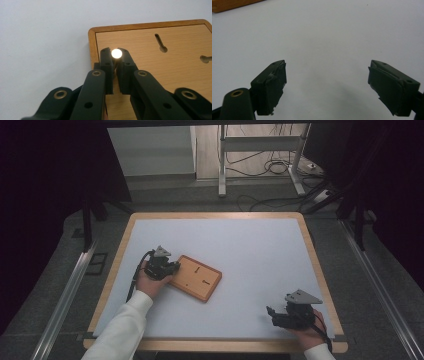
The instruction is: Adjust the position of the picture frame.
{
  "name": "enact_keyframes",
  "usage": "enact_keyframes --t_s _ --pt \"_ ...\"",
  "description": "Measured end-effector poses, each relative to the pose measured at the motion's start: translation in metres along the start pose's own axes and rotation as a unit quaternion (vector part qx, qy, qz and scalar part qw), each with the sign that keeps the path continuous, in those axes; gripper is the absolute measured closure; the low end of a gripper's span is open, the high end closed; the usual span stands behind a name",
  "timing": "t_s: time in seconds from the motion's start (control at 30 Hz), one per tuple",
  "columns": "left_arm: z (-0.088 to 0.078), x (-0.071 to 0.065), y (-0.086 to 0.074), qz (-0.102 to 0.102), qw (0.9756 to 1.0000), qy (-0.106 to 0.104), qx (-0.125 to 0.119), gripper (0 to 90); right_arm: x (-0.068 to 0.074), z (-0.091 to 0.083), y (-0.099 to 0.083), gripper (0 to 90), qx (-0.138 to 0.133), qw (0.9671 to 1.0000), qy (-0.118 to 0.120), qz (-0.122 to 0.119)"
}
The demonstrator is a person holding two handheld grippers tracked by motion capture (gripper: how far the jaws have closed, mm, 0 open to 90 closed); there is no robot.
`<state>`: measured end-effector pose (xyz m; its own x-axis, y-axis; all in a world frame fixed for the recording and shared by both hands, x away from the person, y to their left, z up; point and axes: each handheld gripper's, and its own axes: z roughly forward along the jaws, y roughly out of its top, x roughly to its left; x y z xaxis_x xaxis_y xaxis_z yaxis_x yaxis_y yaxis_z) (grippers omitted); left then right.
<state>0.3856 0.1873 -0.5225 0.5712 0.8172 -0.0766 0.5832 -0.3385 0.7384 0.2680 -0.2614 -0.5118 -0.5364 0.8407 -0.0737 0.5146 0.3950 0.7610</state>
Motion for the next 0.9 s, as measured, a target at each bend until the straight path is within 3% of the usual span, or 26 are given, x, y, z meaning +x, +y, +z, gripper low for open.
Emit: enact_keyframes --t_s 0.53,0.9 --pt "-0.004 -0.013 0.003 0.028 0.9995 -0.01 -0.013 84.1 0.0 -0.001 0.001 15.7 -0.002 1.0 0.0 -0.002" --pt "0.0 -0.037 0.011 0.057 0.9975 -0.035 -0.022 83.7 0.001 -0.002 0.001 15.7 -0.003 1.0 0.001 -0.001"
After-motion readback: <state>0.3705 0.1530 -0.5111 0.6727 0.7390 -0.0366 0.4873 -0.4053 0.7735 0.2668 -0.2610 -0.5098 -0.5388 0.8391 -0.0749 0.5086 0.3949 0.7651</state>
